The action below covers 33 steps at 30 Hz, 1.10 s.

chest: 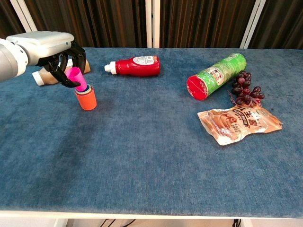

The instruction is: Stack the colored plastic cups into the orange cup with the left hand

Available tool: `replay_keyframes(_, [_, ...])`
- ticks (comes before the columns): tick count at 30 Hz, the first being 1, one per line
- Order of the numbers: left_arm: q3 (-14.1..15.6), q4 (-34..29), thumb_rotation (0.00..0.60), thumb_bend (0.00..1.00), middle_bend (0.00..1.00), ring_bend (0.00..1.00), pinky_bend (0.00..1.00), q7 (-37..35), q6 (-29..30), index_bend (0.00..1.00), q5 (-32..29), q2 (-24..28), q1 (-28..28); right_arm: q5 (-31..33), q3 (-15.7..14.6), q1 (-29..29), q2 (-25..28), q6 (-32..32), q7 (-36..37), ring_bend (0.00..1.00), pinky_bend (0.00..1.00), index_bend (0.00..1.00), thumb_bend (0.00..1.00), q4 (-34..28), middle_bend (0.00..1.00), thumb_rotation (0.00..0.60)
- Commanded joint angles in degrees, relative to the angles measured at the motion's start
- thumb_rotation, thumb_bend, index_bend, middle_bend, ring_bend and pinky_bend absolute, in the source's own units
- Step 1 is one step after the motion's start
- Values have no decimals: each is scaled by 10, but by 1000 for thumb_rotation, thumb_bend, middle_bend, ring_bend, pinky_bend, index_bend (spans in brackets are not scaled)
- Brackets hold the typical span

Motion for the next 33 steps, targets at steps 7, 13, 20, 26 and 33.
replay_keyframes(7, [11,-8,600,220,321,404,468,18,-9,206,-6,8,-3,-3,-1,1,-2,0,-2,0,0,0,283,0,0,600])
replay_keyframes(13, [-1,-17,600,157,75,85,226,-33,37,23,60,10,15,-7,-2,-1,-1,5,-6,0,0,0,283,-4,0,600])
replay_keyframes(20, [69,-77,600,136,39,0,94,-73,186,23,223,77,112,-26,-10,5,-4,2,-21,0,0,0,282,-2,0,600])
replay_keyframes(26, [180,-63,600,131,28,0,47,-136,290,23,333,141,233,-62,-16,10,-23,21,-57,0,0,0,266,20,0,600])
replay_keyframes(33, [206,-8,600,131,20,0,28,-206,331,22,378,151,303,-70,-21,13,-34,22,-83,0,0,0,256,14,0,600])
